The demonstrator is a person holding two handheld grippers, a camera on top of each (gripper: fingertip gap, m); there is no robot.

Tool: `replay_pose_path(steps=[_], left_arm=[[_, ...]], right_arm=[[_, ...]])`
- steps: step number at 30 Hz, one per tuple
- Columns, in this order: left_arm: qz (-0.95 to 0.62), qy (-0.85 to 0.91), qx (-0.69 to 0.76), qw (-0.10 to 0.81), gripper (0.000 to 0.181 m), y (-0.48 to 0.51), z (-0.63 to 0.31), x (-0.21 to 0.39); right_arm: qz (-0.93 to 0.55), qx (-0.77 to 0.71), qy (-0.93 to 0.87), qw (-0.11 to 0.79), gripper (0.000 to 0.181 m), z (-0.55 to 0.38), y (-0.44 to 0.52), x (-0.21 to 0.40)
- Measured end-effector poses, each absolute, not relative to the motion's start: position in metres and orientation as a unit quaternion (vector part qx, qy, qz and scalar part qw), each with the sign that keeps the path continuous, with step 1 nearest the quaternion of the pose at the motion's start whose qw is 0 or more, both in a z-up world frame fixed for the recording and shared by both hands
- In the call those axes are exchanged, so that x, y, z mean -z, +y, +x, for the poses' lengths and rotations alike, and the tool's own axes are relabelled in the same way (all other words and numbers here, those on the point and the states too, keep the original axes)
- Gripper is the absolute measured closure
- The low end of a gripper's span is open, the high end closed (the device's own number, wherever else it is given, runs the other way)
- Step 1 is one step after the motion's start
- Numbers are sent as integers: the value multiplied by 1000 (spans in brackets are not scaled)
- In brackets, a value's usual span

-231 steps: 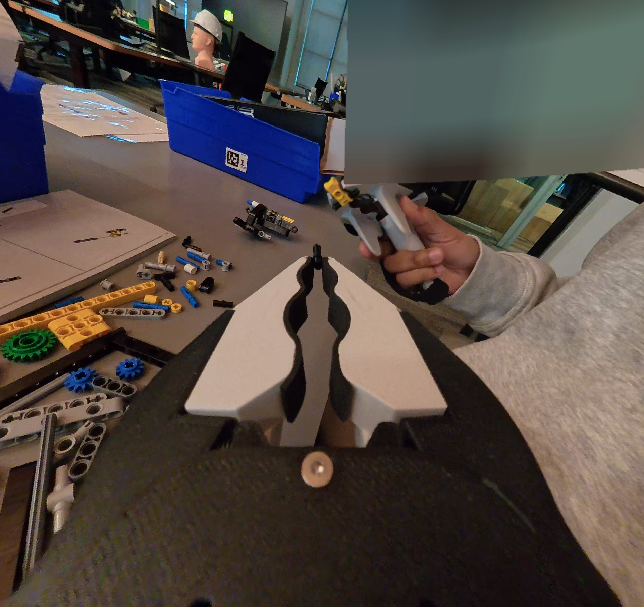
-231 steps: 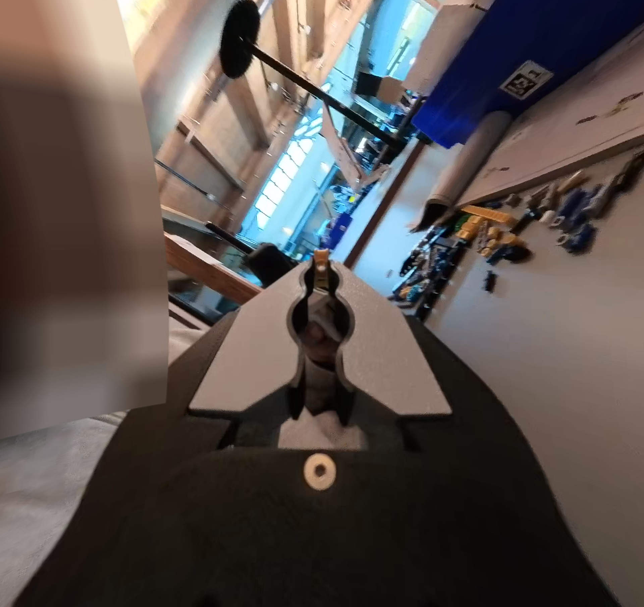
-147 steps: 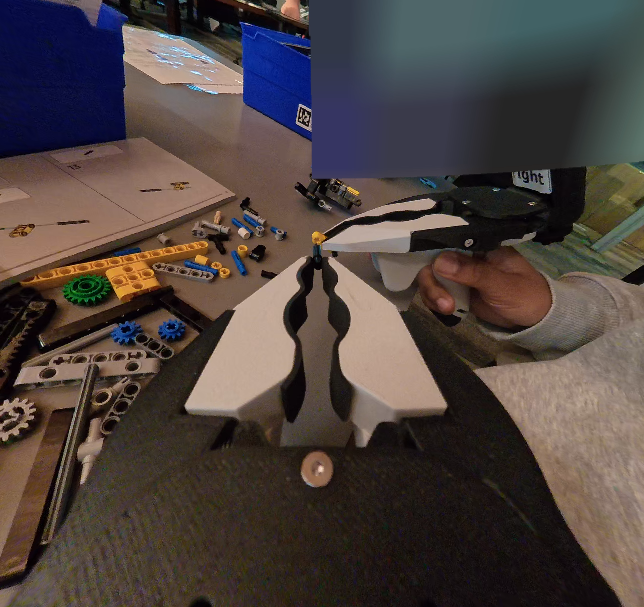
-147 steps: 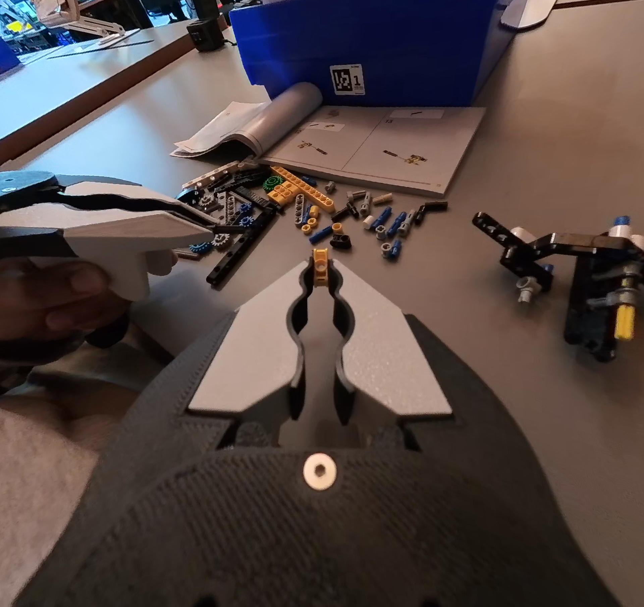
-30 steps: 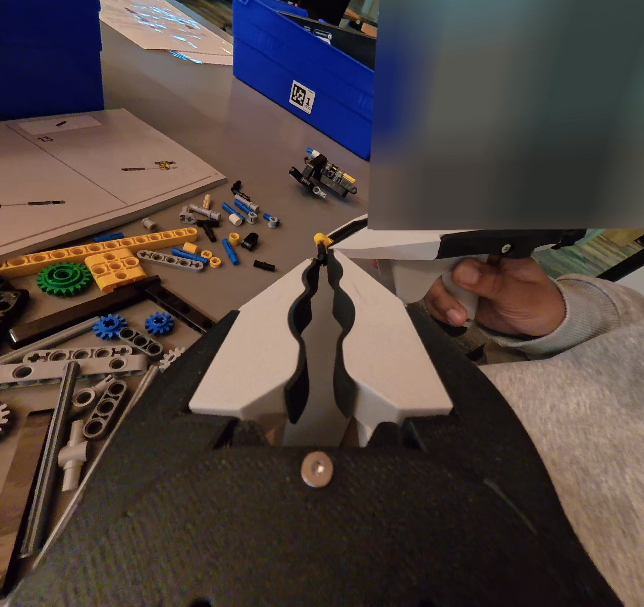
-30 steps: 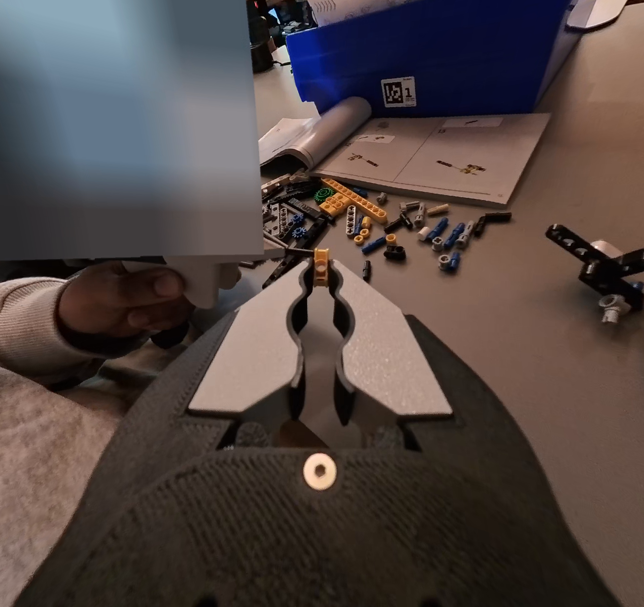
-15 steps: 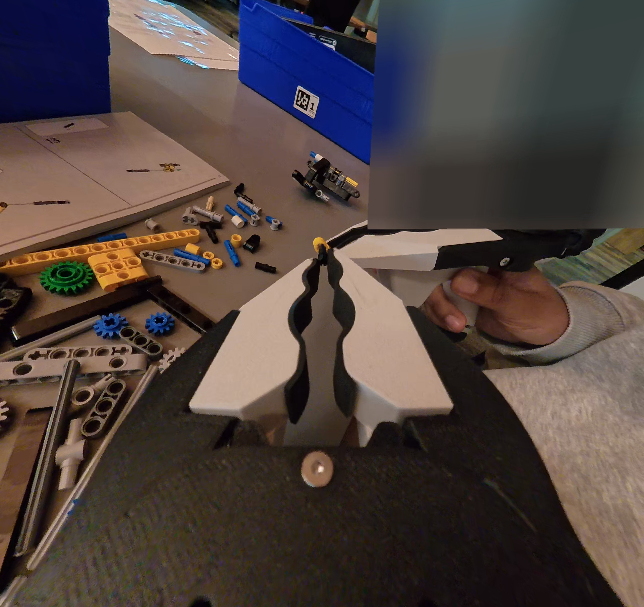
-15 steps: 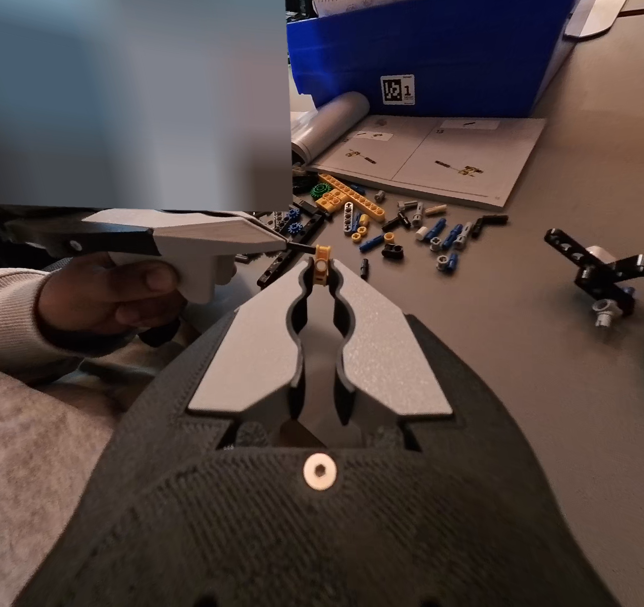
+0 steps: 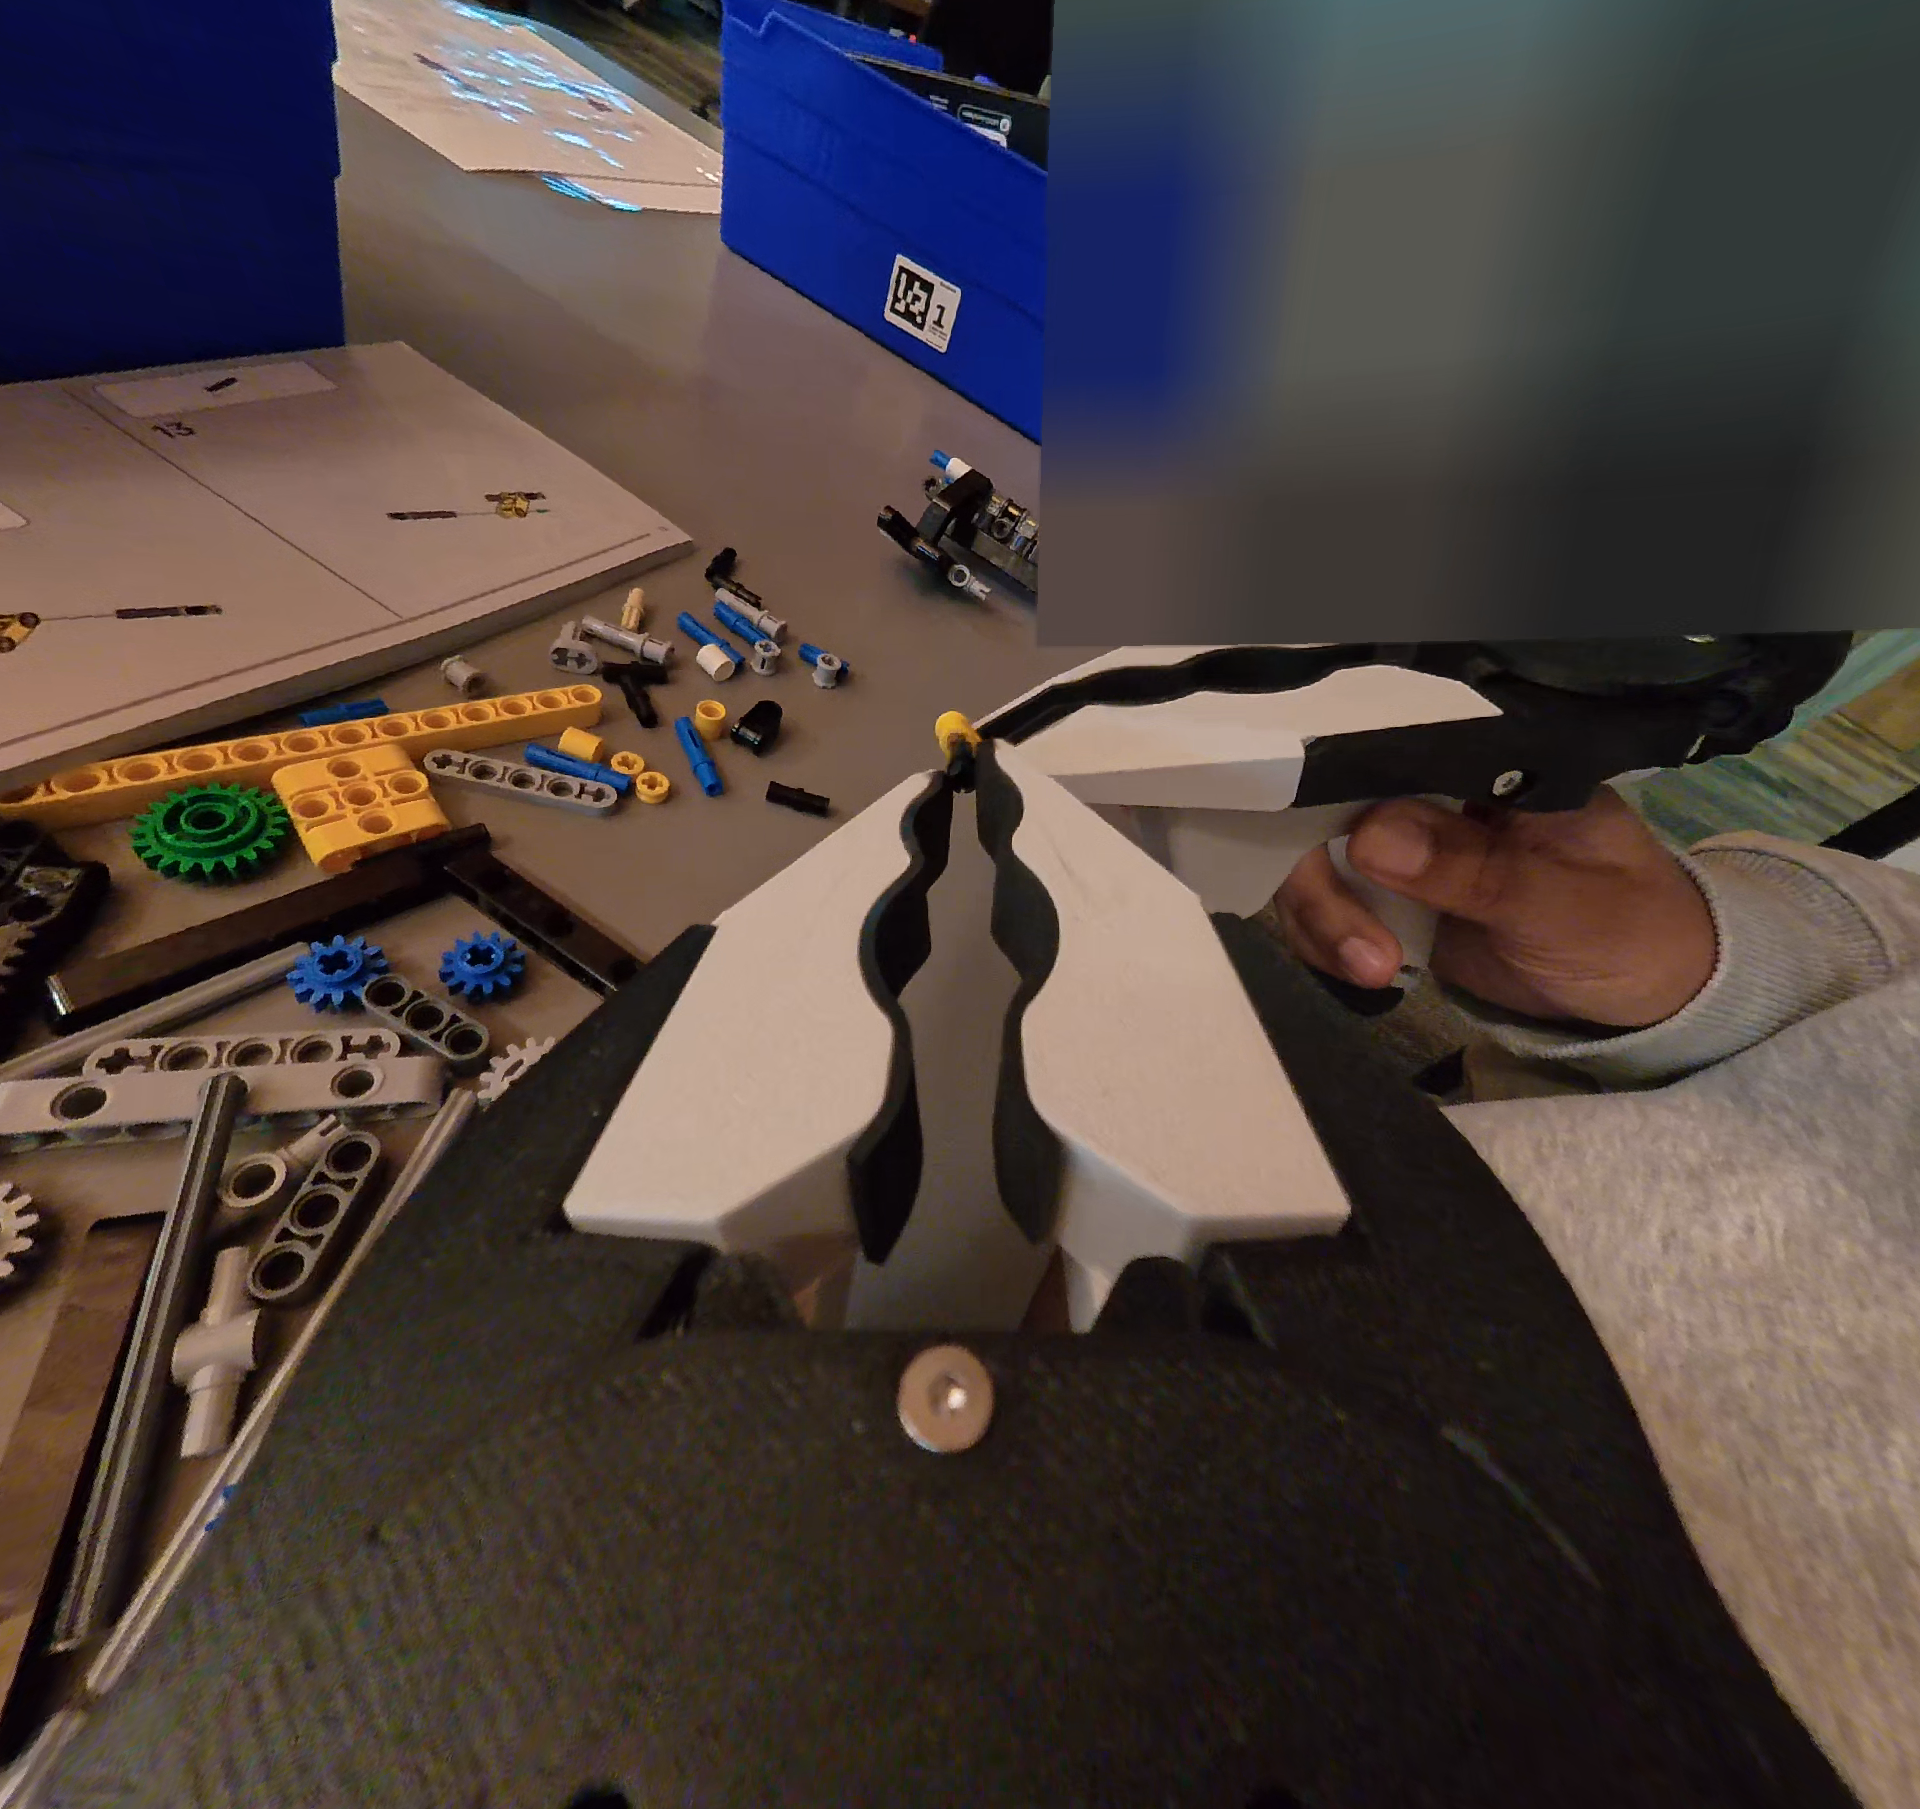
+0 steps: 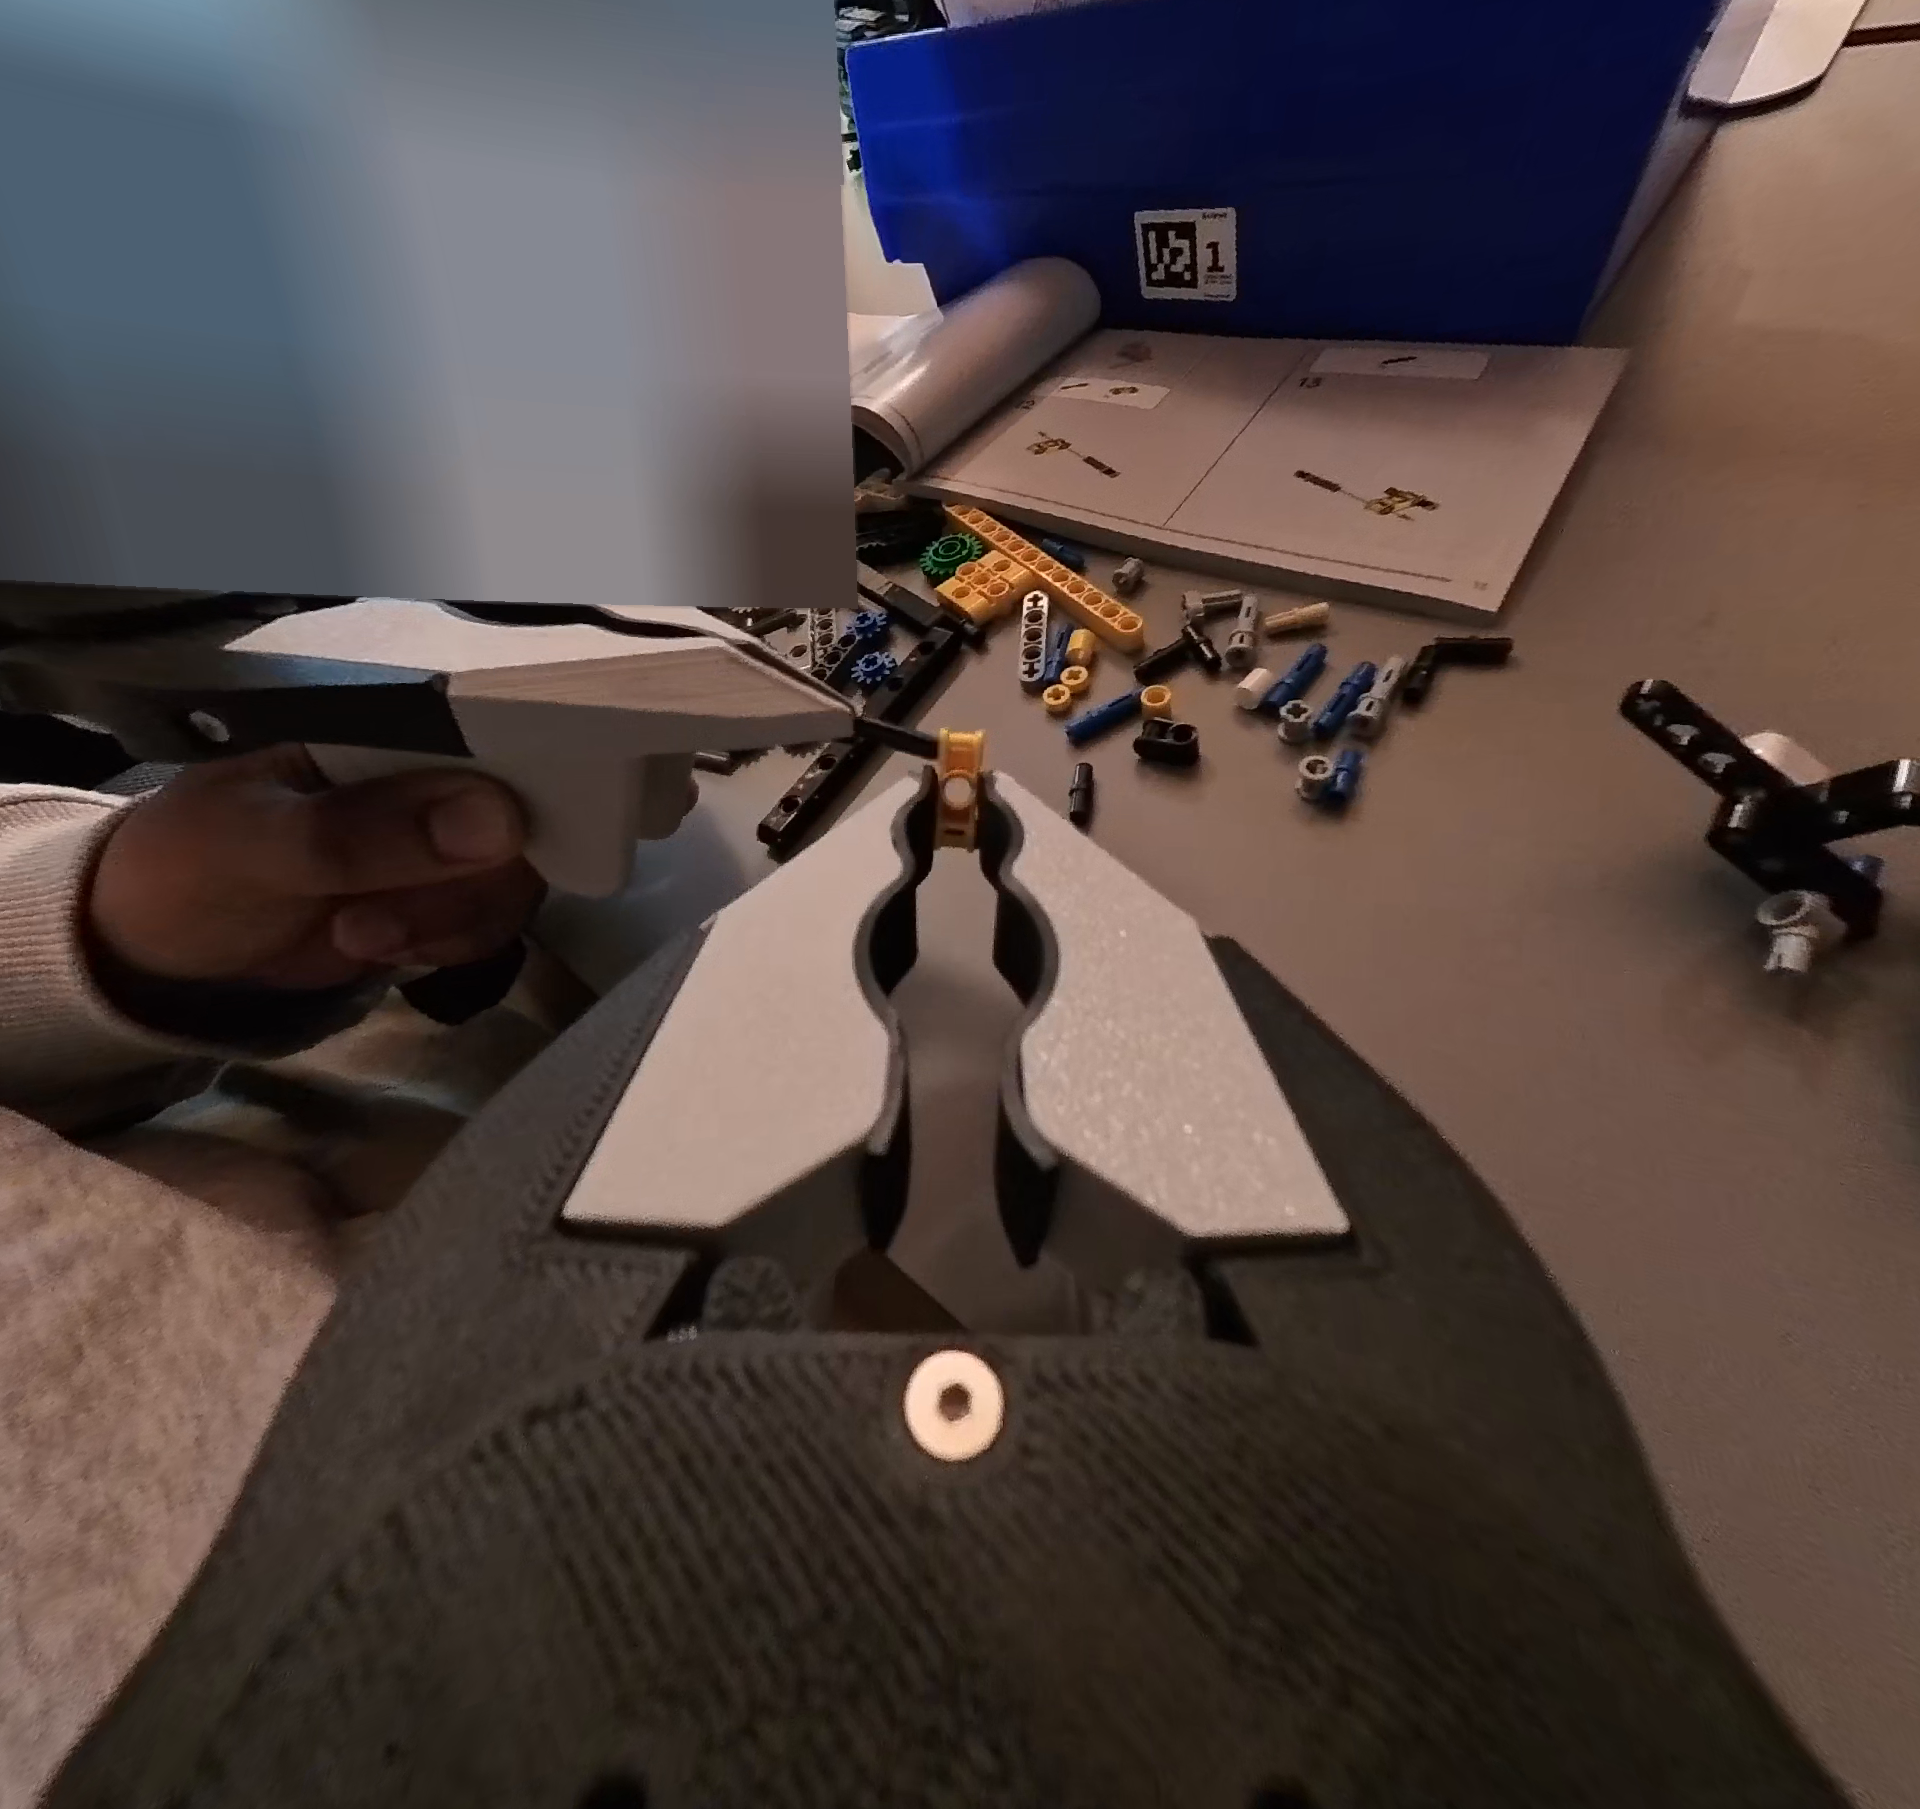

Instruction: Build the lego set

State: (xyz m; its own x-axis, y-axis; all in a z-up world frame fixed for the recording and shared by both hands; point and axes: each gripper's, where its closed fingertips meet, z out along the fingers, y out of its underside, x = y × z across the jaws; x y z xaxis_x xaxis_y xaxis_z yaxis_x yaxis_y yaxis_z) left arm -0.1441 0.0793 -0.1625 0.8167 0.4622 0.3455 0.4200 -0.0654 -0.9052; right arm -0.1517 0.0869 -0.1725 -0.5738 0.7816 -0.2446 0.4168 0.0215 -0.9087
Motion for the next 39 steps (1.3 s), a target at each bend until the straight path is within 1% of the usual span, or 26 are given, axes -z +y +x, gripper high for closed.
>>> replay_pose_path(steps=[20, 26, 35, 39], left_arm=[[-739, -299, -32, 603, 177, 80, -143, 165], [-741, -300, -33, 600, 177, 80, -143, 166], [-743, -297, -31, 599, 177, 81, -143, 167], [-747, -293, -37, 596, 177, 81, -142, 168]], right_arm=[[-474, -577, -661, 70, 176, -150, 86, 177], [-474, -574, -664, 71, 176, -150, 86, 178], [-451, -560, -687, 107, 176, -148, 87, 177], [-459, -567, -678, 89, 175, -147, 86, 175]])
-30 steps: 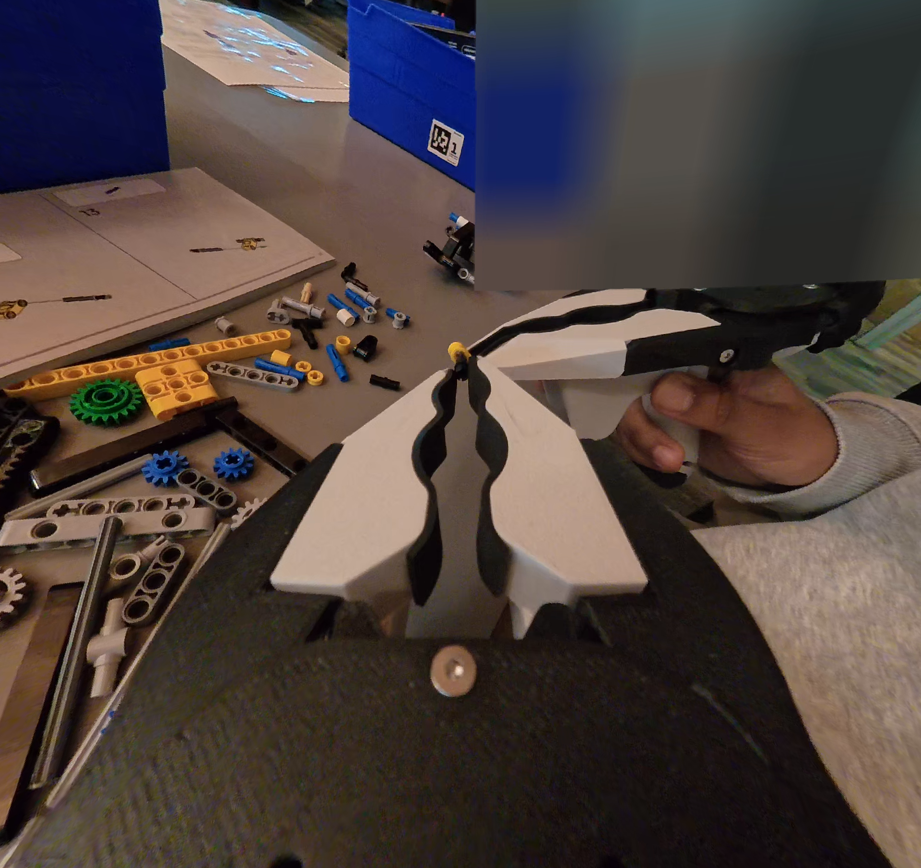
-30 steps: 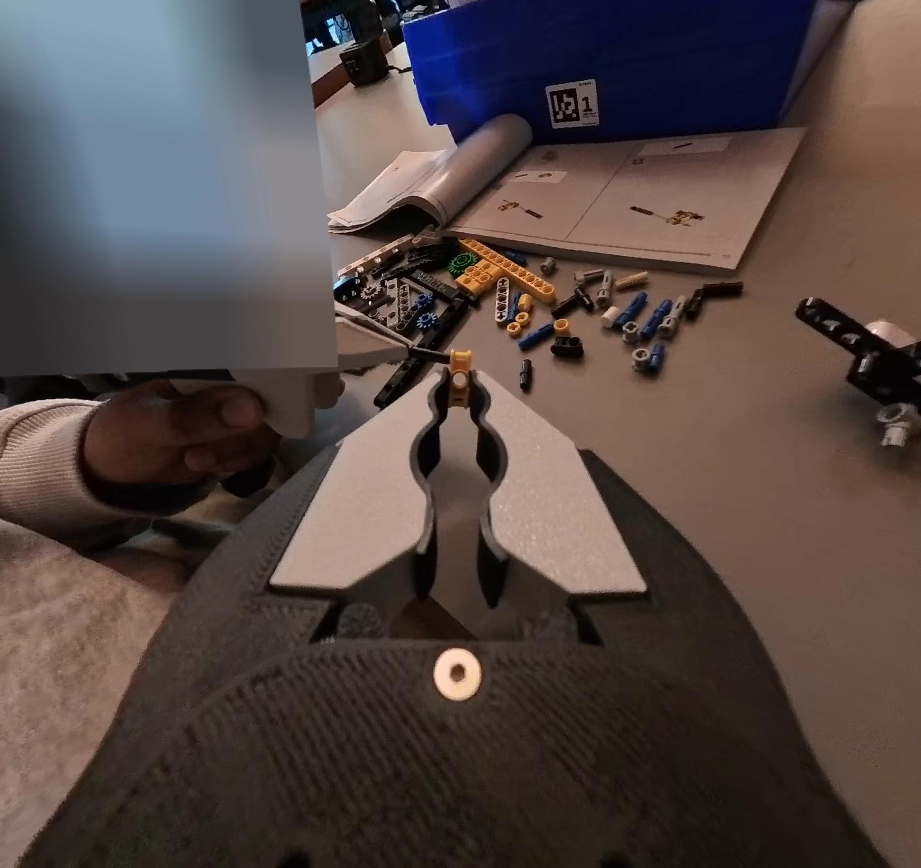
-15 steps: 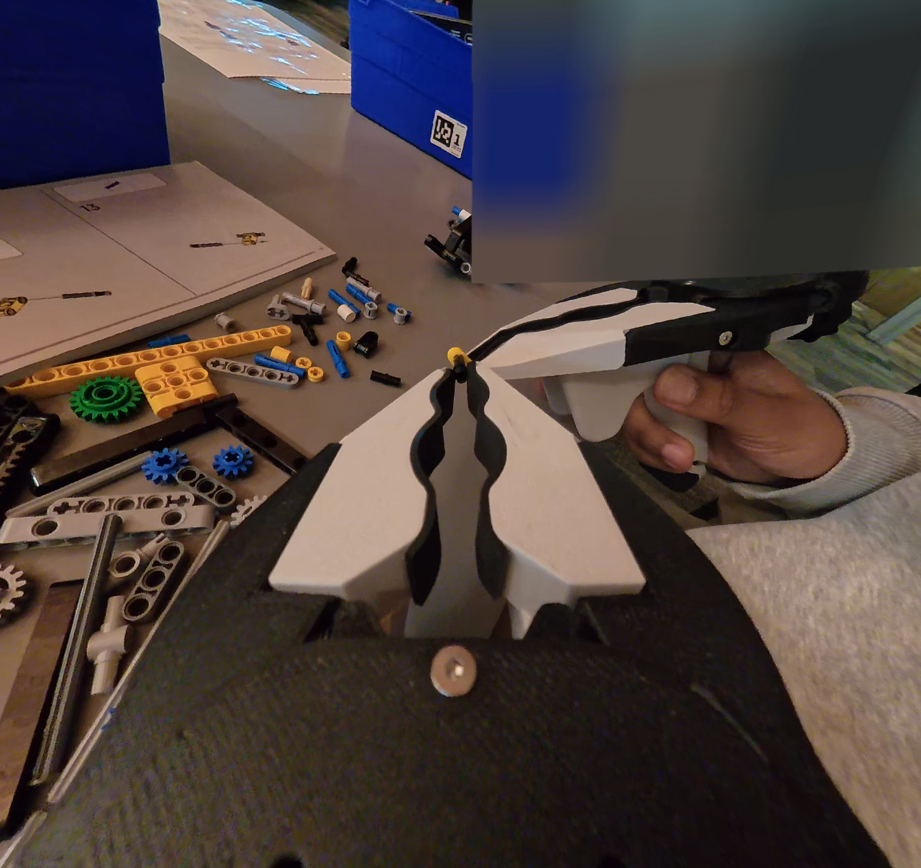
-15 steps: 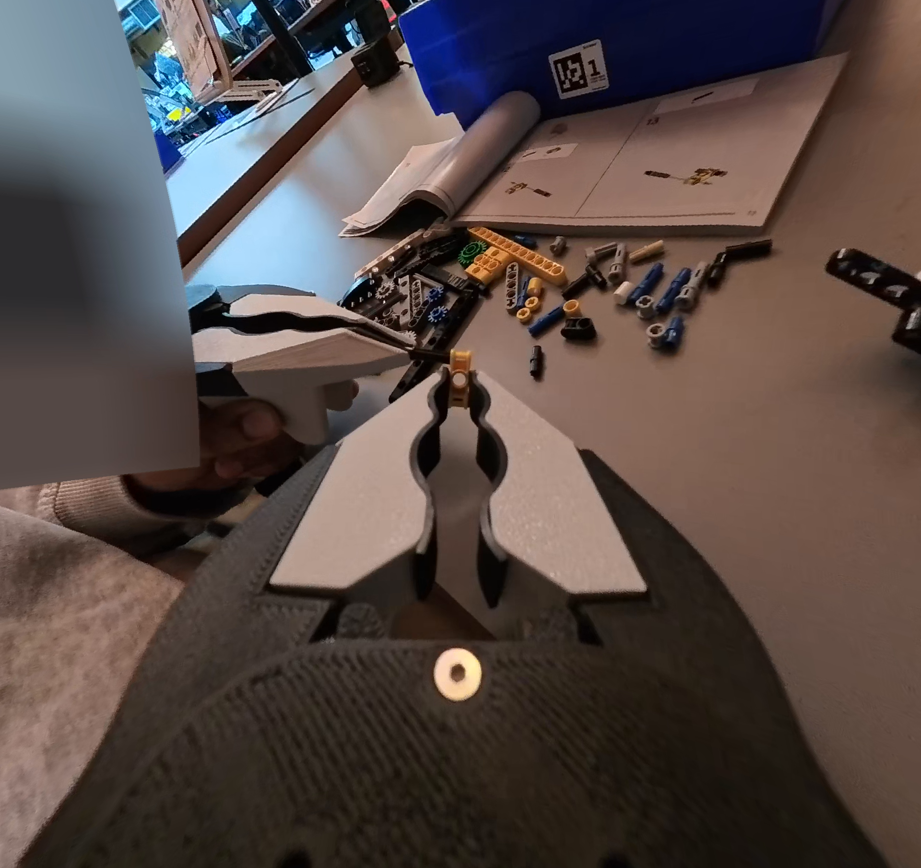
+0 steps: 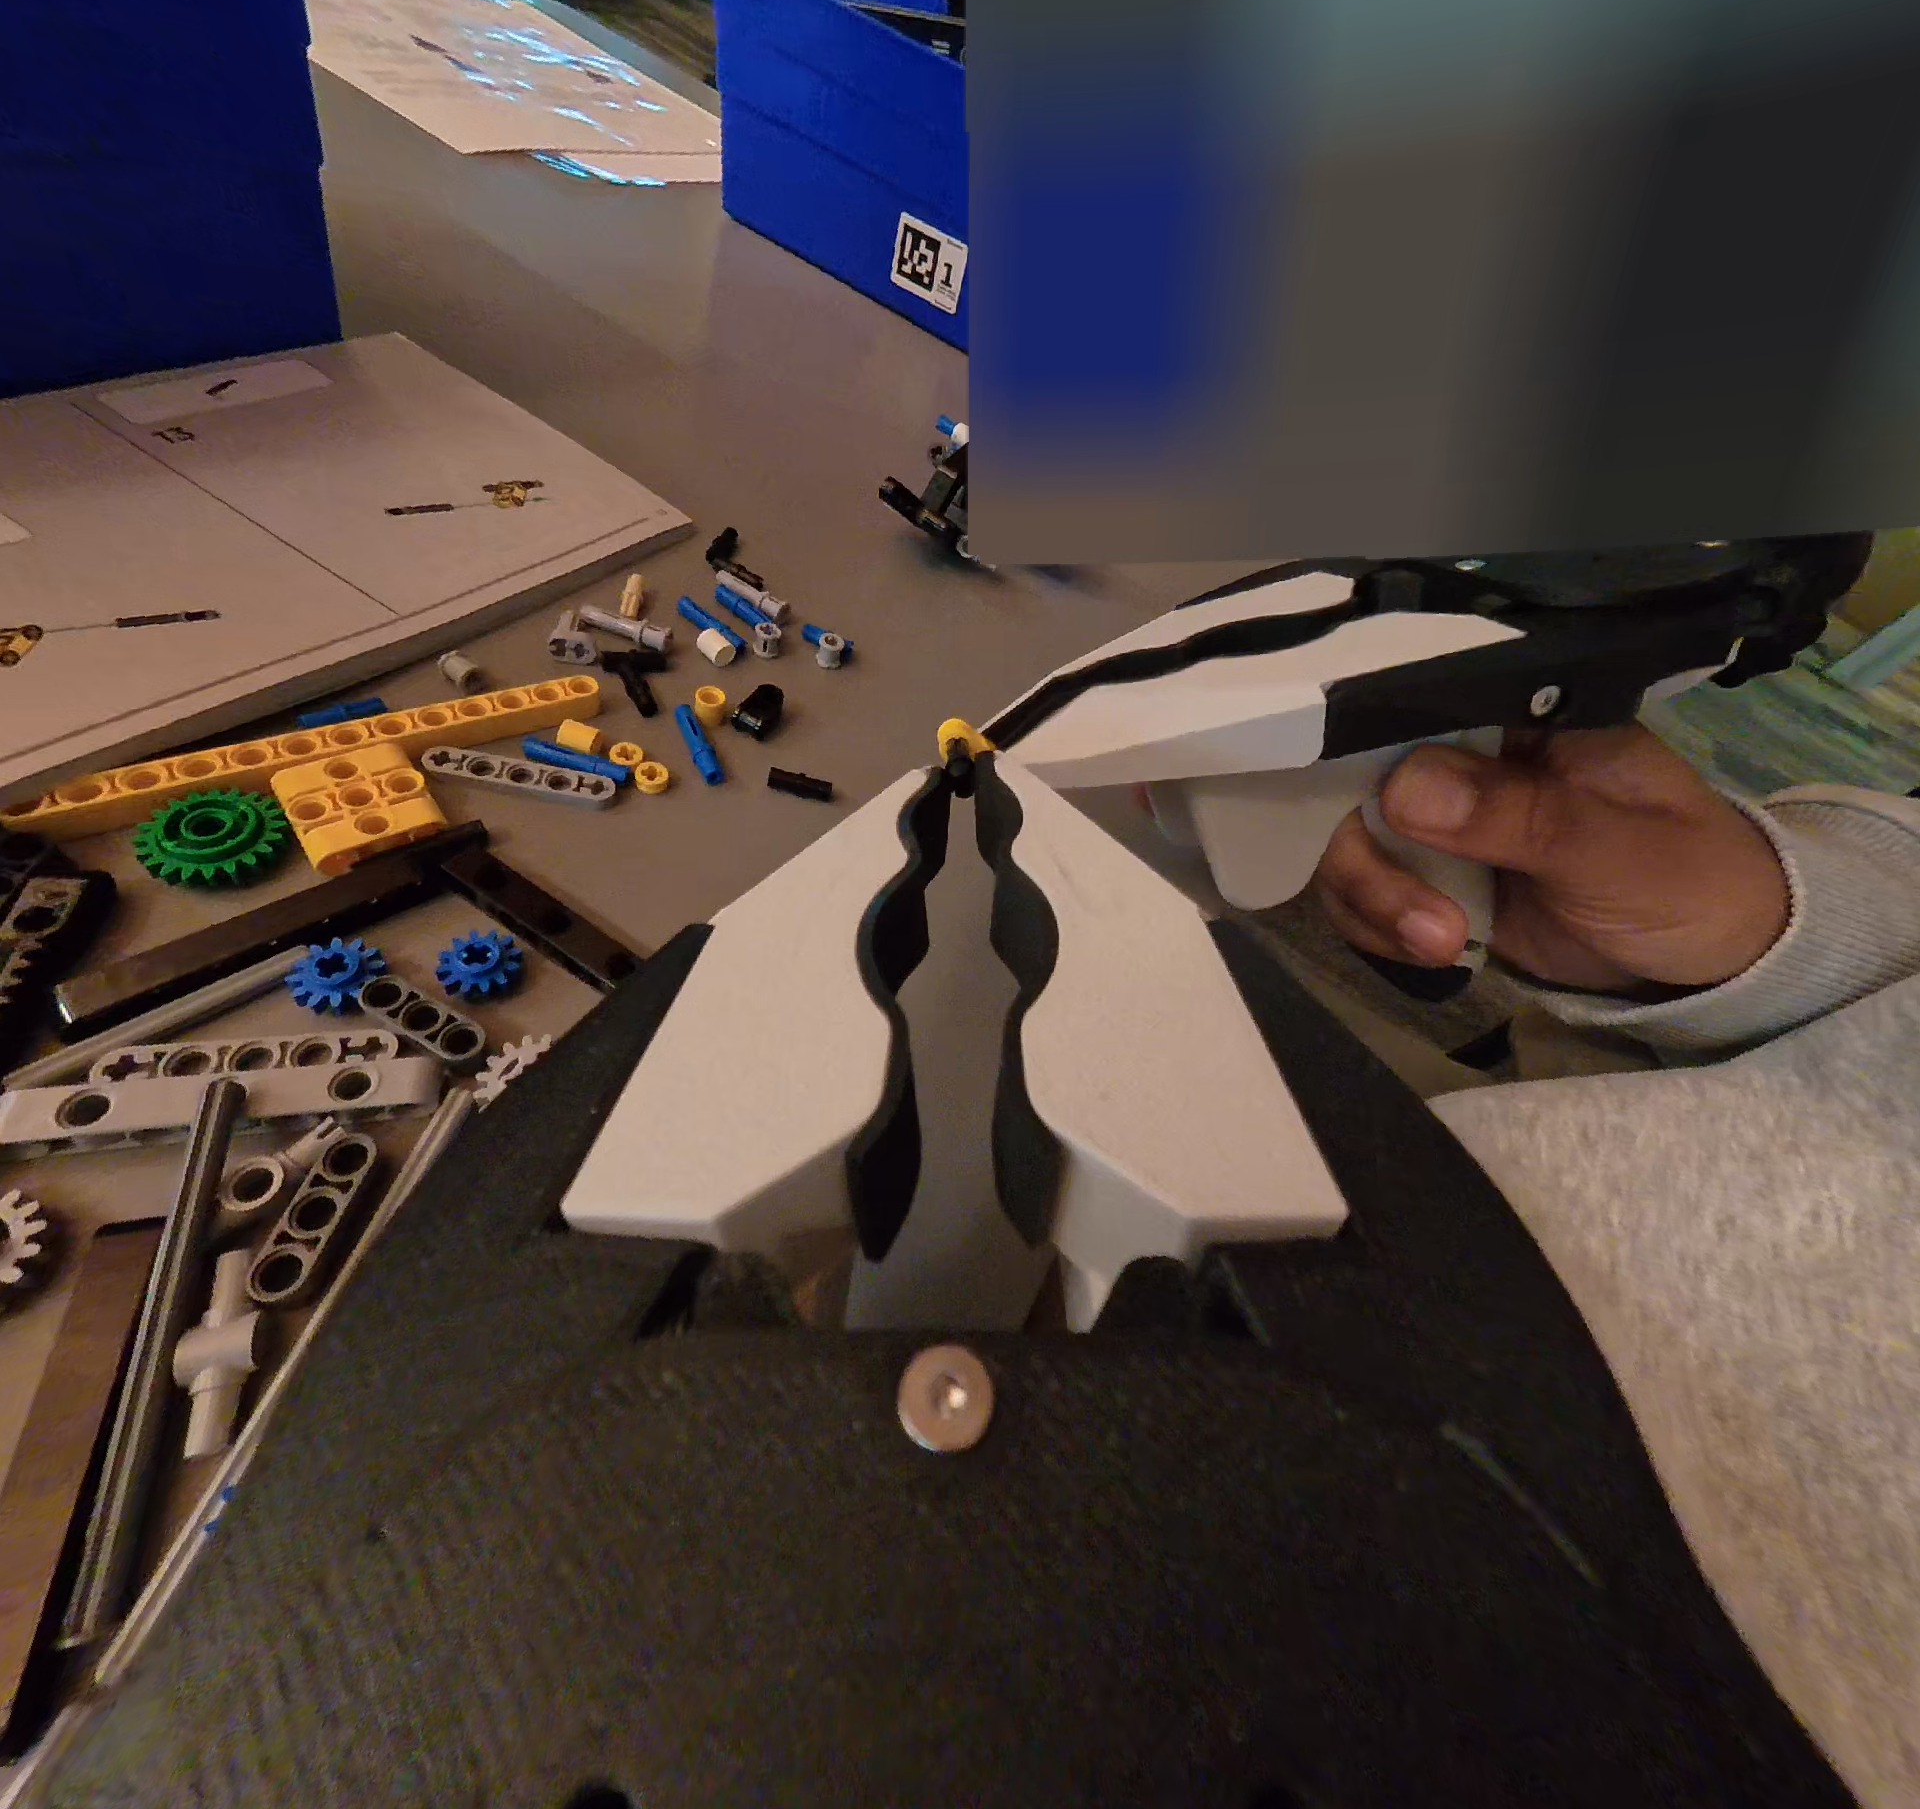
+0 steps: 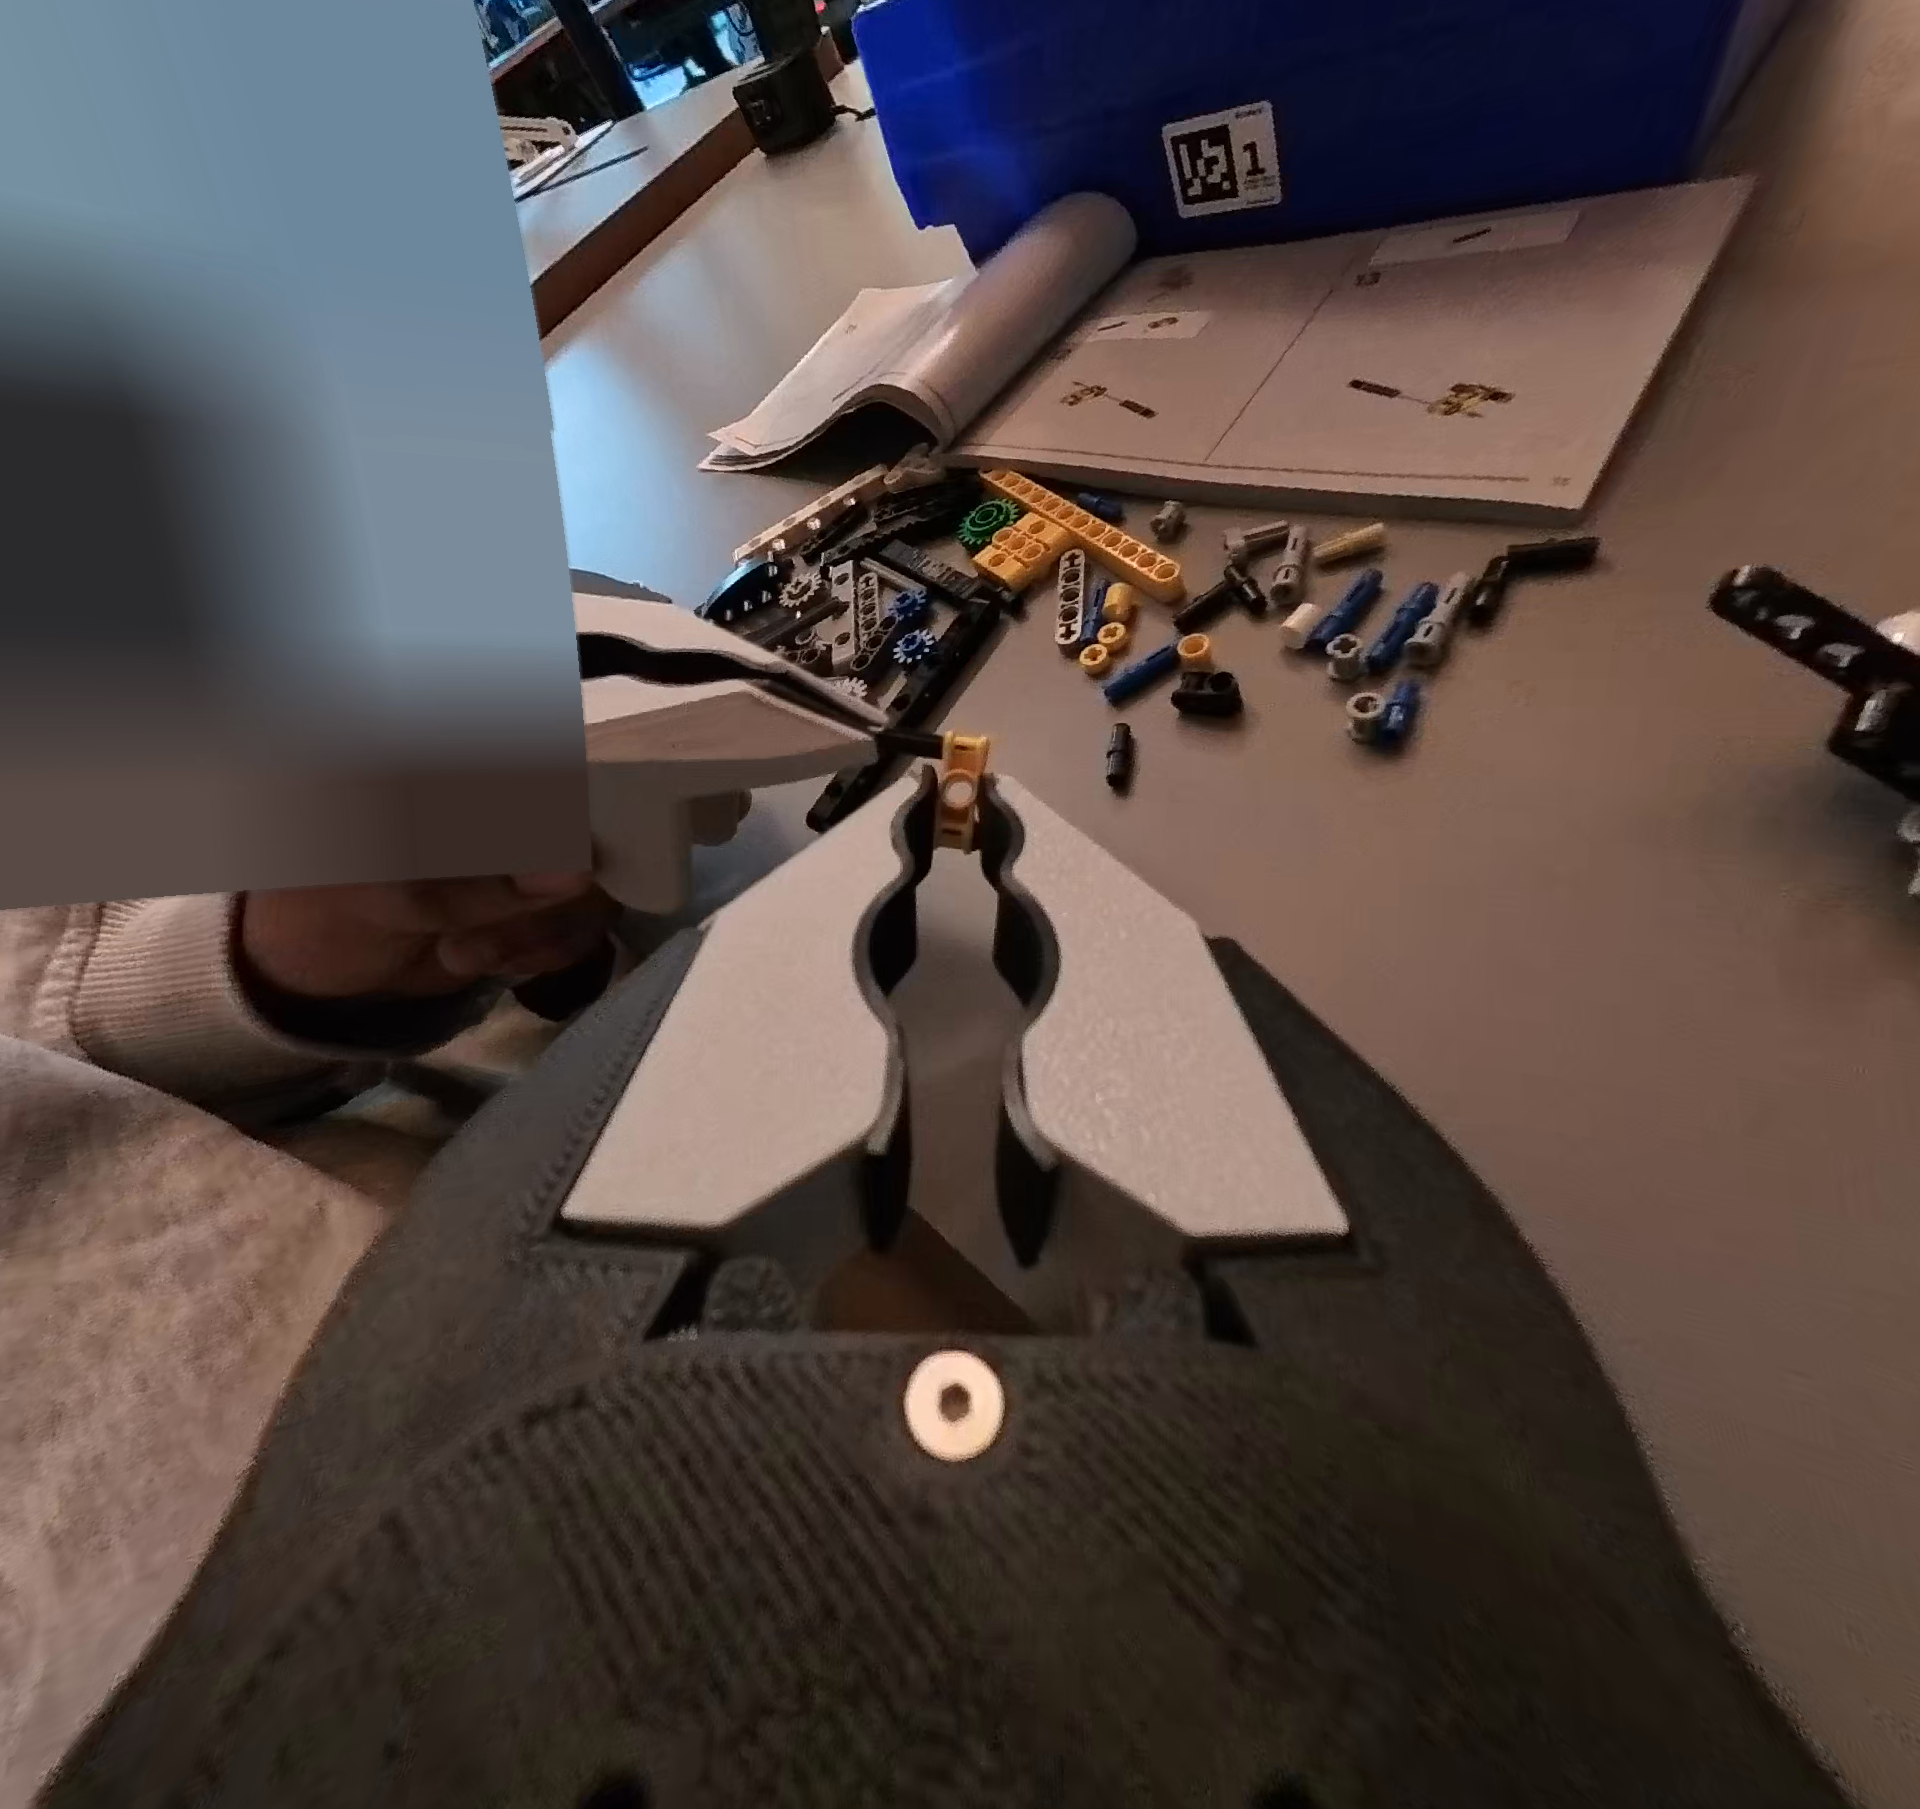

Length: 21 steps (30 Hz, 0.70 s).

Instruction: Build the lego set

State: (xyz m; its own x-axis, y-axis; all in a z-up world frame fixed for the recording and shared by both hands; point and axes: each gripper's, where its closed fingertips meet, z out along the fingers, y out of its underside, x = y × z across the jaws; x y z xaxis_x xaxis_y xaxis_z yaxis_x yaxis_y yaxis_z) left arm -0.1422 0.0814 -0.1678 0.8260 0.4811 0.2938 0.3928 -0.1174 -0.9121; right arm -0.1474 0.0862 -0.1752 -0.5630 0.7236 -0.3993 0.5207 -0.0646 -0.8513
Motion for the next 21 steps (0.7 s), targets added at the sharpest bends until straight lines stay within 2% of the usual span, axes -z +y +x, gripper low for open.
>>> replay_pose_path(steps=[17, 21], left_arm=[[-749, -287, -7, 598, 176, 84, -138, 169], [-749, -283, 4, 599, 155, 85, -136, 168]], right_arm=[[-467, -588, -659, 40, 176, -147, 88, 173], [-476, -601, -642, 17, 176, -148, 90, 172]])
